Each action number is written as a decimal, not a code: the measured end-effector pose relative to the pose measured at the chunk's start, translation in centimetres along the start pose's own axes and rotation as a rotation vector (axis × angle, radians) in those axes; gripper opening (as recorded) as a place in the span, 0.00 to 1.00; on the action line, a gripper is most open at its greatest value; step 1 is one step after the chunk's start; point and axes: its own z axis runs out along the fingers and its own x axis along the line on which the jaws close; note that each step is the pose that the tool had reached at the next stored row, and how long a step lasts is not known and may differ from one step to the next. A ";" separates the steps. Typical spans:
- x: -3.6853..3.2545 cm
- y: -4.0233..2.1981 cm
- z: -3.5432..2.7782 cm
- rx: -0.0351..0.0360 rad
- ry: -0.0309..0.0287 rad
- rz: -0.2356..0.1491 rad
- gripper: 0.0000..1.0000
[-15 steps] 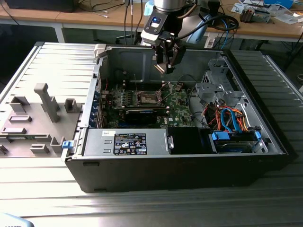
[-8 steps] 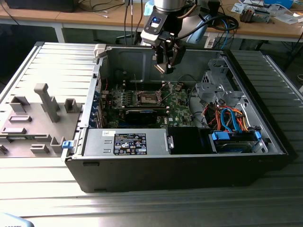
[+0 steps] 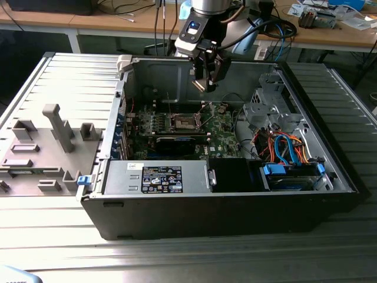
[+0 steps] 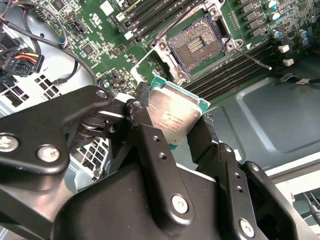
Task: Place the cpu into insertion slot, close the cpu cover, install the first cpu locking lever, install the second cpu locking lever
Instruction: 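Place the cpu into insertion slot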
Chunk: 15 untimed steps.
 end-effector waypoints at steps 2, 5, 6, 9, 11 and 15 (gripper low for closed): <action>0.00 0.00 0.04 0.0001 -0.0005 0.008 0.55; 0.00 0.00 0.06 0.0002 -0.0007 0.012 0.55; 0.00 0.00 0.06 0.0003 -0.0008 0.013 0.55; 0.00 0.00 0.07 0.0003 -0.0009 0.015 0.55; 0.00 0.00 0.08 0.0003 -0.0009 0.016 0.55; 0.00 -0.01 0.09 0.0004 -0.0011 0.019 0.55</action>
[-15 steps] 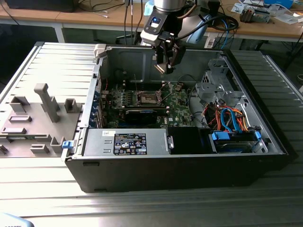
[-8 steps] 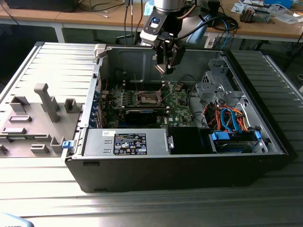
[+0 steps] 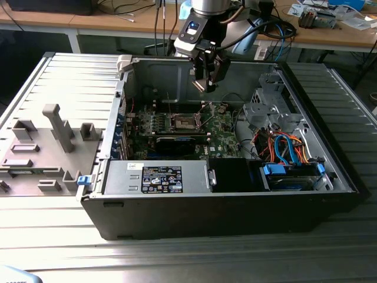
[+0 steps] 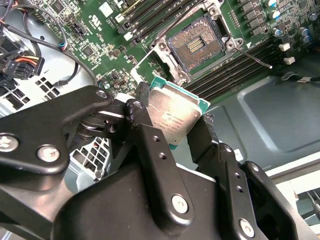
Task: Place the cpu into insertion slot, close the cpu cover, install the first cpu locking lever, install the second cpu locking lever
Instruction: 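Place the cpu into insertion slot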
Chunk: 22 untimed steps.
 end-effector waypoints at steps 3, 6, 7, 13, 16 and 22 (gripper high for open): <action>0.00 0.00 0.01 0.0001 -0.0001 0.002 0.55; 0.00 0.00 0.01 0.0001 -0.0002 0.003 0.55; 0.00 0.00 0.02 0.0001 -0.0002 0.004 0.55; 0.00 0.00 0.03 0.0001 -0.0004 0.007 0.55; 0.00 0.00 0.04 0.0002 -0.0005 0.009 0.55; 0.00 0.00 0.05 0.0003 -0.0008 0.012 0.55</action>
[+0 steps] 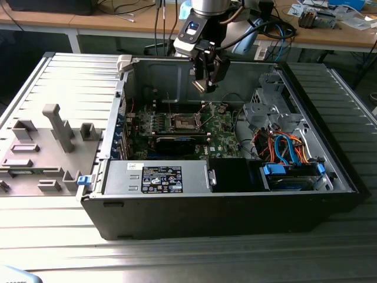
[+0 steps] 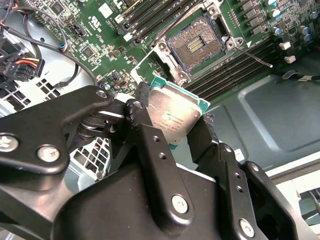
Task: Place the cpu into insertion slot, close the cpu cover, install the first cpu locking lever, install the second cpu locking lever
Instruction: 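Place the cpu into insertion slot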
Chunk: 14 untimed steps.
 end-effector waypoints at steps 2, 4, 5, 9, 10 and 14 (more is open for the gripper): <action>0.00 0.00 0.00 0.0000 0.0000 0.001 0.55; 0.00 0.00 0.01 0.0001 -0.0001 0.002 0.55; 0.00 0.00 0.01 0.0000 -0.0001 0.003 0.55; 0.00 0.00 0.02 0.0001 -0.0003 0.005 0.55; 0.00 0.00 0.02 0.0001 -0.0003 0.005 0.55; 0.00 0.00 0.03 0.0001 -0.0004 0.007 0.55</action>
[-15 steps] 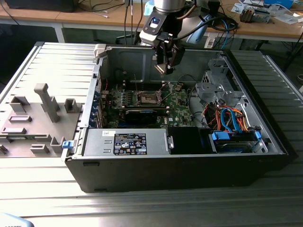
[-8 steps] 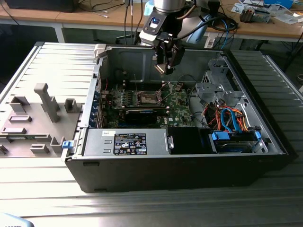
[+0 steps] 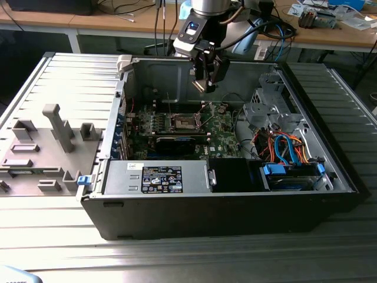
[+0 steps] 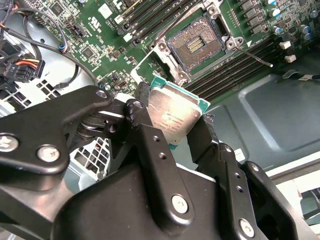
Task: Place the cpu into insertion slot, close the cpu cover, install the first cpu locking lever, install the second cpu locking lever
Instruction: 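Place the cpu into insertion slot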
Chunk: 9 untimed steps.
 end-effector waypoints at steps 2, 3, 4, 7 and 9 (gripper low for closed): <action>0.00 0.00 0.00 0.0000 -0.0001 0.001 0.55; 0.00 0.00 0.01 0.0001 -0.0001 0.002 0.55; 0.00 0.00 0.01 0.0001 -0.0001 0.002 0.55; 0.00 0.00 0.01 0.0001 -0.0002 0.004 0.55; 0.00 0.00 0.02 0.0001 -0.0003 0.004 0.55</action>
